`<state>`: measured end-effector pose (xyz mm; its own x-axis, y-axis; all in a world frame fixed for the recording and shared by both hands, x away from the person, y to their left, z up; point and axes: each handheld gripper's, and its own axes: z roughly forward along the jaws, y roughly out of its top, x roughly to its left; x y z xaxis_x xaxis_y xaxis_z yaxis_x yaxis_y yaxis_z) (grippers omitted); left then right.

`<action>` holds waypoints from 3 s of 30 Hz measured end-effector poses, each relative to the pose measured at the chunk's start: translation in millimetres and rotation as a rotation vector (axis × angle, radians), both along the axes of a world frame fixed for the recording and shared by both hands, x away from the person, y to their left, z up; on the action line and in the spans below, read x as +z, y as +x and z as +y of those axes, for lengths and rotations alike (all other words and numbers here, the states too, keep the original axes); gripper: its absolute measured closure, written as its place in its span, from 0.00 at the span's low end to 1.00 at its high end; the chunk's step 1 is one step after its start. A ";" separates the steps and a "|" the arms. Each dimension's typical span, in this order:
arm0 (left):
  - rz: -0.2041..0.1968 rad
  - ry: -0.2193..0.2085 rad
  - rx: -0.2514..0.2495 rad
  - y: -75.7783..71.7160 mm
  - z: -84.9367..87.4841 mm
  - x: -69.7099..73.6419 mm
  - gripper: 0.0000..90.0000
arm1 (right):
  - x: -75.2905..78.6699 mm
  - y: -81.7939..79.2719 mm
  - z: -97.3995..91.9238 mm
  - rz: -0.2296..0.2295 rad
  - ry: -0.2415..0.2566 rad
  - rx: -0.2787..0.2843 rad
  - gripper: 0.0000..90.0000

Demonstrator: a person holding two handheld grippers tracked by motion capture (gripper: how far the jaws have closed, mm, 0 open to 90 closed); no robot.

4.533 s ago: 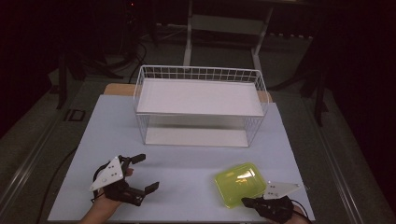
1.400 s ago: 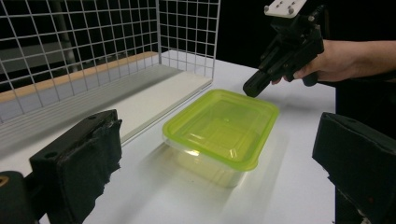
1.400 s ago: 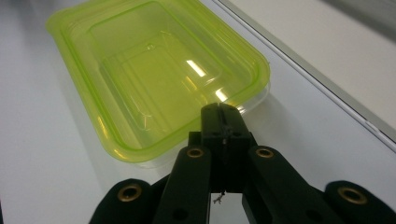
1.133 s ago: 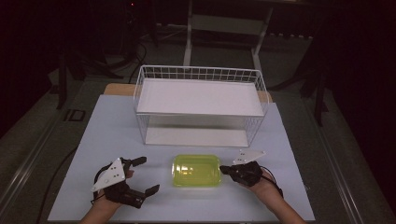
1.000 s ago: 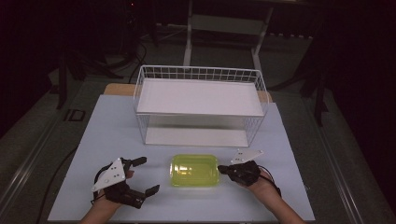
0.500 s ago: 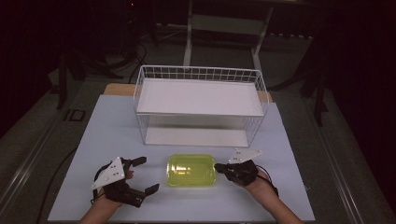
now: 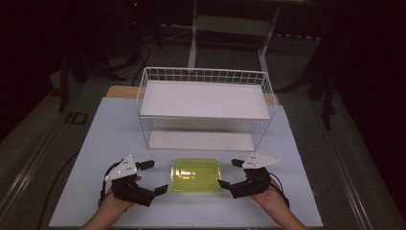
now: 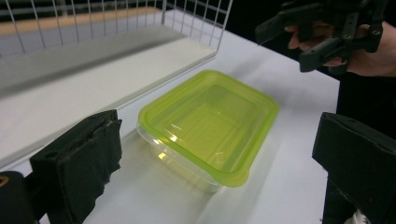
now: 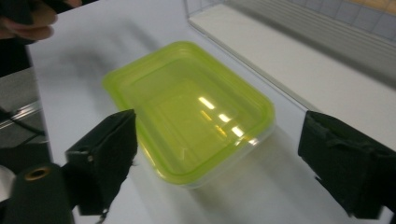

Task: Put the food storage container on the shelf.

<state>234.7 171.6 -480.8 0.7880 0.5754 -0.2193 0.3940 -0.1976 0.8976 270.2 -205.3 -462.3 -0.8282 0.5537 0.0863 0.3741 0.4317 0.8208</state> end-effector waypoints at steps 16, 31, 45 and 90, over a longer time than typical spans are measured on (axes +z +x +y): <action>0.230 0.108 0.133 47.8 -37.1 -17.8 0.20 | -15.4 17.0 15.5 0.099 0.021 -0.137 0.11; 0.354 0.089 0.107 47.9 -29.0 -31.7 0.64 | -38.9 15.5 24.4 0.229 -0.046 -0.197 0.49; 0.422 0.090 0.118 49.8 -37.6 -33.1 0.65 | -37.1 16.4 23.2 0.268 -0.044 -0.207 0.61; 0.387 0.095 0.119 17.3 -45.6 -15.3 0.88 | -11.9 -4.9 16.5 0.309 0.006 -0.221 0.87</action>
<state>252.0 126.0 -496.1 0.5849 0.6893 -0.4275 0.7238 -0.2057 0.6586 265.3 -188.8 -474.2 -0.6236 0.7146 0.3169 0.6877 0.3088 0.6570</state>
